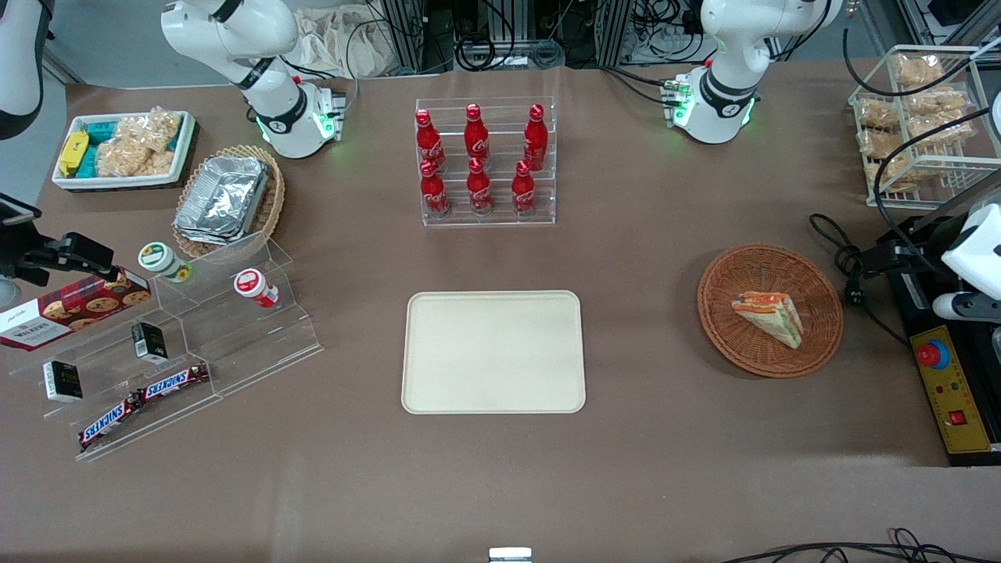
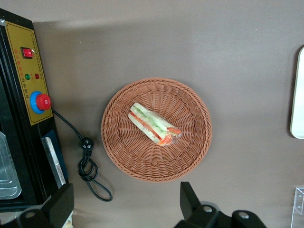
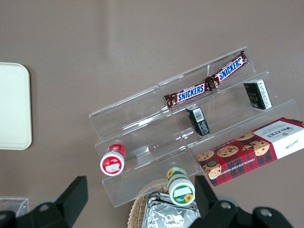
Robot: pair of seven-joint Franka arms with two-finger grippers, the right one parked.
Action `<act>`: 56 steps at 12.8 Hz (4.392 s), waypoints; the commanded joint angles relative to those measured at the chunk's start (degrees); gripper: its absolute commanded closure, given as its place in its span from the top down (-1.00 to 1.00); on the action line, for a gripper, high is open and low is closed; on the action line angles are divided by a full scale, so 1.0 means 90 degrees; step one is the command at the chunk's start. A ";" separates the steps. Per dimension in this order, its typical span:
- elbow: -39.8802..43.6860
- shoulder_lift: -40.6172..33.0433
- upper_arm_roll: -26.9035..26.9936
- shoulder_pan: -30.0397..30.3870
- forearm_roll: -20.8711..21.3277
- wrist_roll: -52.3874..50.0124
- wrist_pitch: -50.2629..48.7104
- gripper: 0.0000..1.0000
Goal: Place sandwich from basket to tray
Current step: 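Move the left gripper down over the wrapped sandwich in the wicker basket, then close the left gripper on the wrapped sandwich, then lift the sandwich and carry it with the left gripper toward the cream tray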
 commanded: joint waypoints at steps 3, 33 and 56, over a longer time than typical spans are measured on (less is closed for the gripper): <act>0.0236 0.0092 -0.0060 0.0031 -0.0034 -0.0023 -0.0181 1.00; -0.4275 0.0493 0.0018 -0.0008 -0.0259 -0.8939 0.5220 1.00; -0.3352 0.0503 -0.0050 -0.0028 0.0318 -0.8969 0.3947 -1.00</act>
